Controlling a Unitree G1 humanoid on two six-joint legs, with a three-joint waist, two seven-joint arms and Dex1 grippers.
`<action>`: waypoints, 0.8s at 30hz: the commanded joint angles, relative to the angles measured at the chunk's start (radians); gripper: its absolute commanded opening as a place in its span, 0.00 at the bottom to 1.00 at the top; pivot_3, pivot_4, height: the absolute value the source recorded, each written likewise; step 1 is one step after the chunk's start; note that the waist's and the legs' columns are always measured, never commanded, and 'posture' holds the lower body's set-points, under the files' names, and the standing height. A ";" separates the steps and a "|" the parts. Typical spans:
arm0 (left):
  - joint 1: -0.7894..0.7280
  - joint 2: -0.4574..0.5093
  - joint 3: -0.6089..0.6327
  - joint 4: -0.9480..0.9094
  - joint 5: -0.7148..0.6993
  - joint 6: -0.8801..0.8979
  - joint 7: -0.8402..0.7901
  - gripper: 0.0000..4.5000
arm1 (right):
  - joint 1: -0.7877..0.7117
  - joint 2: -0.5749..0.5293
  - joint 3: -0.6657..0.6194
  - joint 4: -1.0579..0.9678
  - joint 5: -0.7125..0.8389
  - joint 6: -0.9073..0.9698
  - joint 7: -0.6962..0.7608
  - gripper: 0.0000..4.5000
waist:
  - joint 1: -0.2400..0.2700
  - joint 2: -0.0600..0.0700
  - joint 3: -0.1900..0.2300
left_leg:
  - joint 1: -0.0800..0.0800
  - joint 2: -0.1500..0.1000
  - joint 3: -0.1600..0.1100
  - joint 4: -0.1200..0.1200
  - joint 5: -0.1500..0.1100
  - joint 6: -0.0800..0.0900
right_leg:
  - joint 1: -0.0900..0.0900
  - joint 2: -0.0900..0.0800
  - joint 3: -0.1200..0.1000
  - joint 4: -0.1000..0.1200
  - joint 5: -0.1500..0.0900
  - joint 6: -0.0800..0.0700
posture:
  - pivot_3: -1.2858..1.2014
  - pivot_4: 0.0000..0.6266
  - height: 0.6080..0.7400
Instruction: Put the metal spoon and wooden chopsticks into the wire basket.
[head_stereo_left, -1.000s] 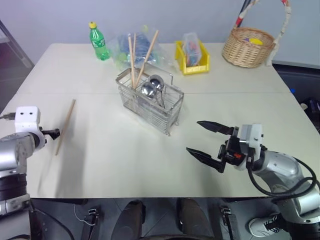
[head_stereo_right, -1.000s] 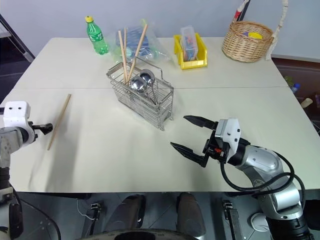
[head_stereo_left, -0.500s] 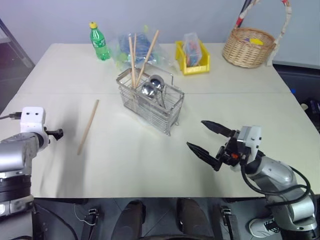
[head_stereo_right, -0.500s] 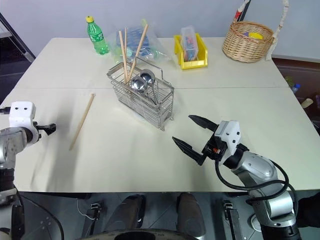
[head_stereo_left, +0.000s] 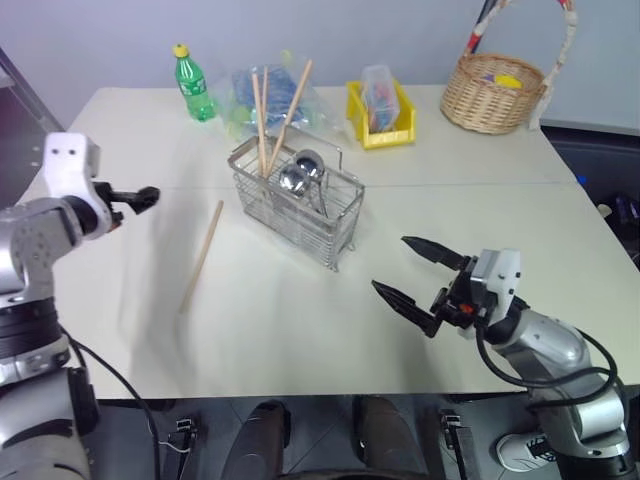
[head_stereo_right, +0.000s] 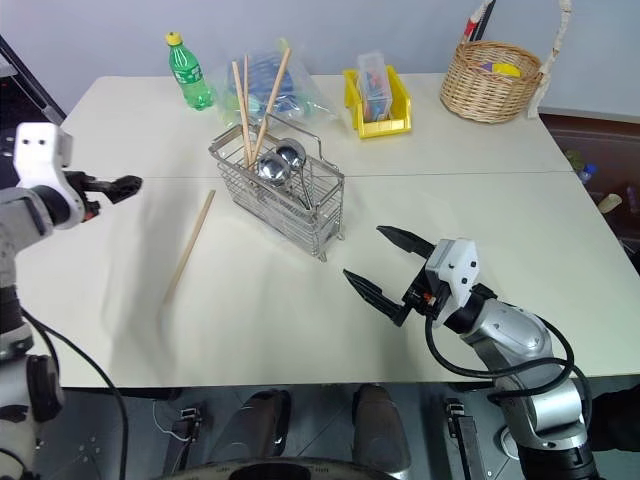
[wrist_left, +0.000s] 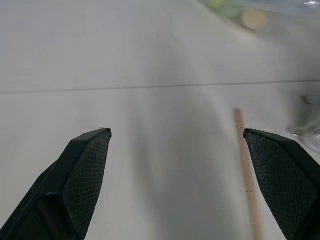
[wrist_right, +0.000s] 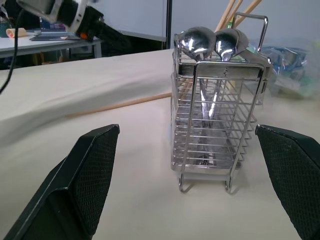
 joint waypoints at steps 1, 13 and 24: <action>0.012 -0.033 -0.012 -0.066 -0.016 0.030 0.015 0.99 | -0.012 0.010 0.001 -0.006 0.000 -0.023 0.002 1.00 | 0.001 0.000 0.000 | 0.000 0.000 0.000 0.000 0.000 0.000 | 0.000 0.000 0.000 0.000 0.000 0.000 | 0.52 0.24 1.00; 0.102 -0.117 -0.136 -0.109 0.003 0.028 0.037 0.99 | -0.013 0.025 0.011 -0.013 -0.013 -0.023 -0.010 1.00 | 0.002 0.000 0.000 | 0.000 0.000 0.000 0.000 0.000 0.000 | 0.000 0.000 0.000 0.000 0.000 0.000 | 0.52 0.24 1.00; 0.184 -0.101 -0.243 -0.159 0.068 0.057 0.077 0.99 | -0.010 0.039 0.017 -0.023 -0.026 -0.023 -0.029 1.00 | 0.003 0.000 0.000 | 0.000 0.000 0.000 0.000 0.000 0.000 | 0.000 0.000 0.000 0.000 0.000 0.000 | 0.52 0.24 1.00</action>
